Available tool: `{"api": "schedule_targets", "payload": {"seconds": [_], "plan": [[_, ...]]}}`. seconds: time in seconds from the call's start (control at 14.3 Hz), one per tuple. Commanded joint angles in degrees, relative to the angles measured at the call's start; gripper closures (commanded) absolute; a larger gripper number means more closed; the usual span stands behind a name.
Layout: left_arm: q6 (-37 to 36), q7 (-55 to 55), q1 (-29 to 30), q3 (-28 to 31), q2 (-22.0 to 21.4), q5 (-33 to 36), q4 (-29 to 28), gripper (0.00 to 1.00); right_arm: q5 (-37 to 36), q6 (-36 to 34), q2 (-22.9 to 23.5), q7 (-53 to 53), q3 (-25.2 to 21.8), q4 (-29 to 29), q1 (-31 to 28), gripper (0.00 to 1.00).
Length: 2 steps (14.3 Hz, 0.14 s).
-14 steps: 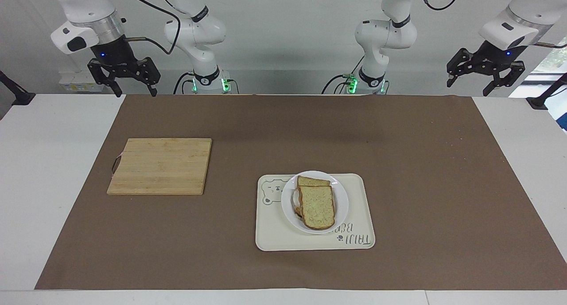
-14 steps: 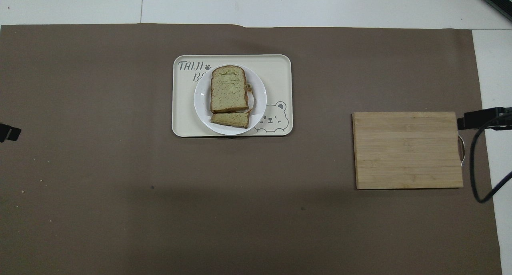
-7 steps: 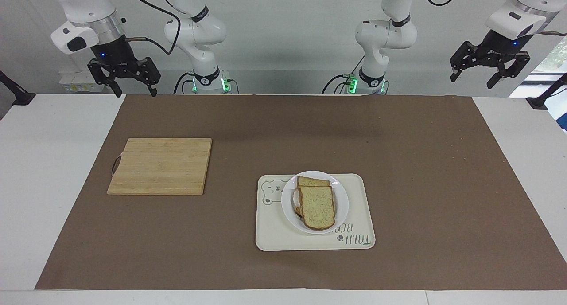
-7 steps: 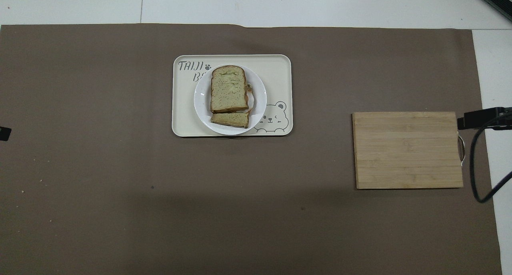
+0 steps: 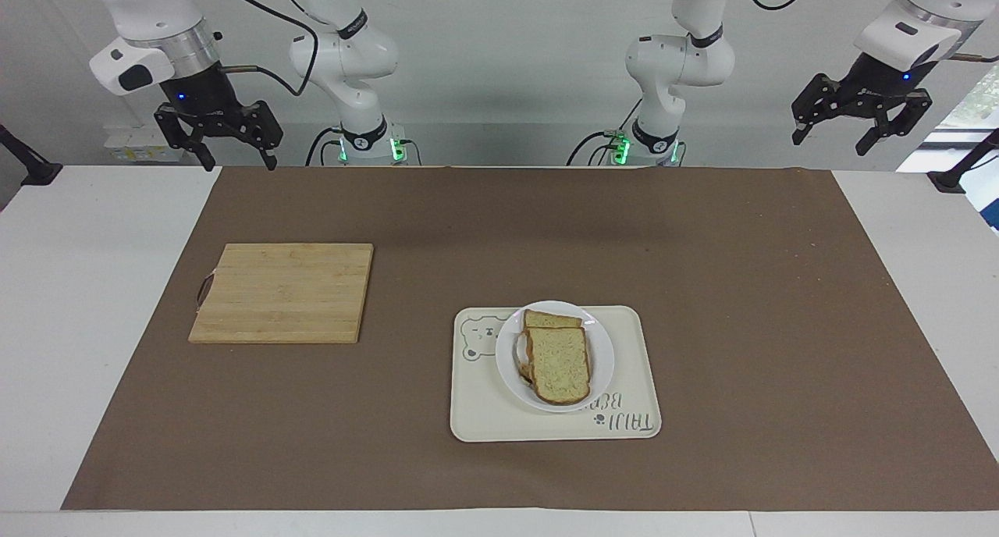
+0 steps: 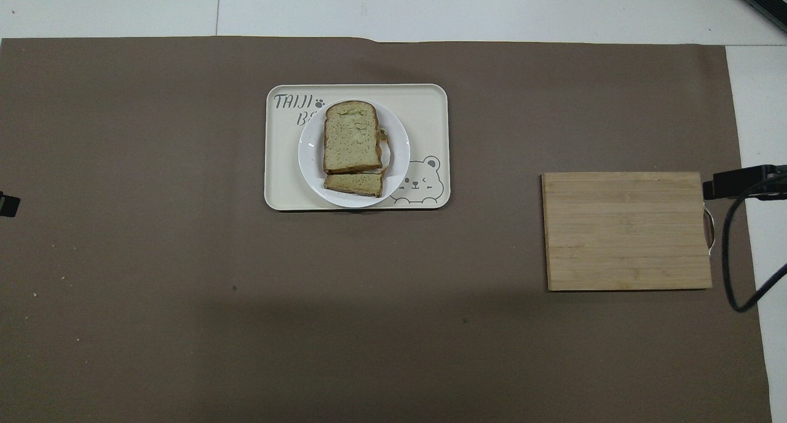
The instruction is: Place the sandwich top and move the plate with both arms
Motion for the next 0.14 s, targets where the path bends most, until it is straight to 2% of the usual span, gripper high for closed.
{"api": "schedule_targets", "payload": {"seconds": [0.0,0.07], "plan": [[1.0,-0.94,-0.49,-0.09,-2.14,1.02,-2.65,0.0,0.41,0.22,-1.03,-1.21,0.49,-1.02,-0.71,0.0],[1.0,-0.94,-0.4,-0.09,-2.14,1.02,-2.65,0.0,0.41,0.22,-1.03,-1.21,0.49,-1.02,-0.71,0.0]]}}
